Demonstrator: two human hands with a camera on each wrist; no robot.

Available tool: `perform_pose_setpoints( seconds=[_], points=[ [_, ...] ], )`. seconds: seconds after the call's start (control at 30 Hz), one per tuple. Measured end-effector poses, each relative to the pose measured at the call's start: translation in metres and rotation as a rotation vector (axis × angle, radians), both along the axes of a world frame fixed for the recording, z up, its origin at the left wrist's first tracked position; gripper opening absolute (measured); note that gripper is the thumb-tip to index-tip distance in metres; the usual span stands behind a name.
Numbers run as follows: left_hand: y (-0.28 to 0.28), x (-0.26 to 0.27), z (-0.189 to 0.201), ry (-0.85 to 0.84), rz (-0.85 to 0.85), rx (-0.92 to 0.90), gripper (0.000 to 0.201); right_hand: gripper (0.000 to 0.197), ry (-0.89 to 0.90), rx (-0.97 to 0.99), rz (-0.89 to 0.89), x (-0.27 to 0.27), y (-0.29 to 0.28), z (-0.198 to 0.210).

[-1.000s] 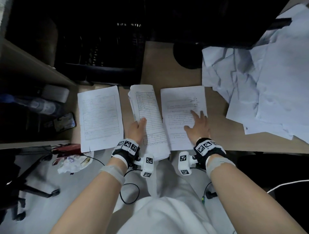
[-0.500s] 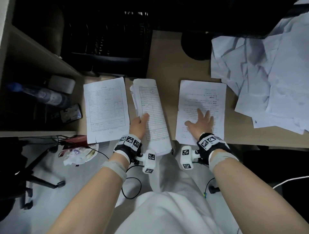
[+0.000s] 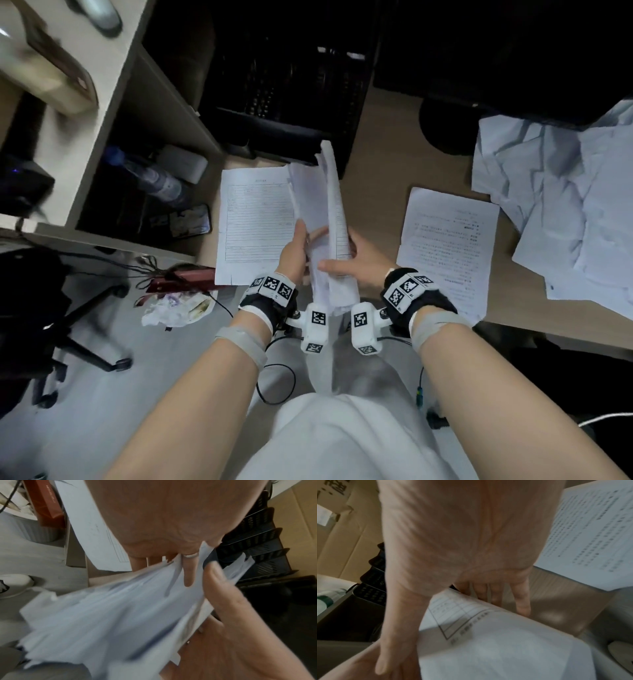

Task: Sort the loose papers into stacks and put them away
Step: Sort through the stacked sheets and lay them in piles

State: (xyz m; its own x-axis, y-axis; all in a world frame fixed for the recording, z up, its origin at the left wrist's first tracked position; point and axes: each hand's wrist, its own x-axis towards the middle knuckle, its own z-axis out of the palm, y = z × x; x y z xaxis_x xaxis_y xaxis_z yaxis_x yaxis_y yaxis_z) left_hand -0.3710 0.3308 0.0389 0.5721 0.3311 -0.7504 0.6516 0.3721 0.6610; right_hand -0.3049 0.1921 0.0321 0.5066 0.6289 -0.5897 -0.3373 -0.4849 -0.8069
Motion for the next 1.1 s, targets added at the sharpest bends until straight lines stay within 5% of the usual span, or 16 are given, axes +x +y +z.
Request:
perform_pose_setpoints(
  seconds=[0.07, 0.2, 0.3, 0.43, 0.53, 0.67, 0.93, 1.1],
  points=[
    [0.007, -0.004, -0.002, -0.022, -0.082, 0.008, 0.048, 0.055, -0.016, -0.005, 0.043, -0.004, 0.009, 0.005],
    [0.021, -0.017, -0.006, -0.028, -0.092, 0.042, 0.08, 0.065, 0.007, -0.021, 0.089, -0.01, 0.021, 0.002],
    [0.031, -0.026, -0.007, -0.045, -0.047, 0.037, 0.066, 0.057, 0.047, -0.014, 0.072, -0.015, 0.032, 0.002],
    [0.049, -0.036, -0.006, -0.03, 0.041, 0.087, 0.039, 0.012, 0.047, -0.045, -0.052, -0.018, 0.047, -0.001],
    [0.06, -0.045, -0.012, 0.016, 0.068, 0.177, 0.024, 0.014, 0.003, -0.108, -0.109, -0.02, 0.058, -0.009],
    [0.078, -0.058, -0.022, 0.123, 0.055, 0.377, 0.029, 0.024, -0.02, -0.161, -0.172, -0.023, 0.071, -0.011],
    [0.121, -0.085, -0.025, 0.145, 0.197, 0.519, 0.03, 0.039, -0.408, -0.65, -0.488, -0.002, 0.06, -0.004],
    [0.14, -0.095, -0.023, 0.134, 0.221, 0.549, 0.034, 0.027, -0.63, -0.532, -0.412, -0.02, 0.102, -0.002]
  ],
)
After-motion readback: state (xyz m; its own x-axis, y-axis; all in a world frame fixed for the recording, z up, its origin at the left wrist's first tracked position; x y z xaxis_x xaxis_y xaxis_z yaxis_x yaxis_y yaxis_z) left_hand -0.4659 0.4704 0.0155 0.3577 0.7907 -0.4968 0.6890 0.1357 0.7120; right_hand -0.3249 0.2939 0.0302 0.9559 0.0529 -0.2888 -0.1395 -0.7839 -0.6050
